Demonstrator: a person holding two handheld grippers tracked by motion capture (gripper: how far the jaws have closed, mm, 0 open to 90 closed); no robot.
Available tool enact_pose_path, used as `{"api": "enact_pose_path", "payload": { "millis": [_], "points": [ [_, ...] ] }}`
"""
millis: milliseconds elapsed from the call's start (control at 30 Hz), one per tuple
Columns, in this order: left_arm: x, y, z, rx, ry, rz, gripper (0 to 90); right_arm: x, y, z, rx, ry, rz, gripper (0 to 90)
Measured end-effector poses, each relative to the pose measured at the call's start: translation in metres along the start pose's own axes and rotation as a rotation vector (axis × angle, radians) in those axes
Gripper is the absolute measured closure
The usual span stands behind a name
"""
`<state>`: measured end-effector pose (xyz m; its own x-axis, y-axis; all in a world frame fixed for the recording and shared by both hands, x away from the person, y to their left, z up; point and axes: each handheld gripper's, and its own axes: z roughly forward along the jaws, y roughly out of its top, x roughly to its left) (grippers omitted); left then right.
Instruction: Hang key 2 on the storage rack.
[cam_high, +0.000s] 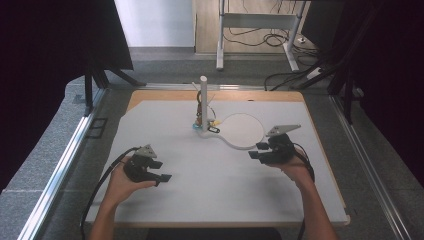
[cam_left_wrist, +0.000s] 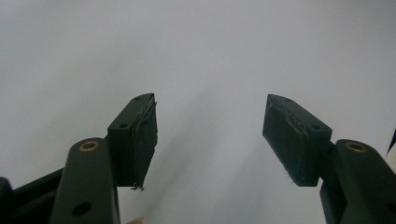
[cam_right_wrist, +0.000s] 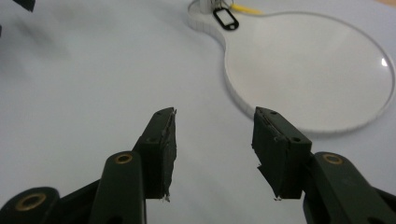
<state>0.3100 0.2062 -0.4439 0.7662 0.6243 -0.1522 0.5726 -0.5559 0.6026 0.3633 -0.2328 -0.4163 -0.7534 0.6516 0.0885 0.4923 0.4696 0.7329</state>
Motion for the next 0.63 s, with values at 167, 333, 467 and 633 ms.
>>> {"api": "enact_pose_path", "payload": {
  "millis": [167, 333, 467, 633],
  "points": [
    [-0.001, 0.000, 0.001, 0.002, 0.002, 0.000, 35.9, 0.003, -0.033, -0.001, -0.014, -0.020, 0.004, 49.7],
    [-0.001, 0.000, 0.001, 0.003, 0.005, -0.005, 35.7, 0.004, -0.053, 0.000, -0.023, -0.038, 0.019, 49.8],
    [-0.002, 0.000, 0.001, 0.006, 0.008, -0.006, 35.7, -0.001, -0.060, -0.009, -0.064, -0.071, 0.040, 51.6],
    [0.000, 0.000, 0.000, -0.003, 0.005, -0.017, 35.7, -0.007, -0.070, -0.014, -0.098, -0.090, 0.064, 47.9]
  ]
}}
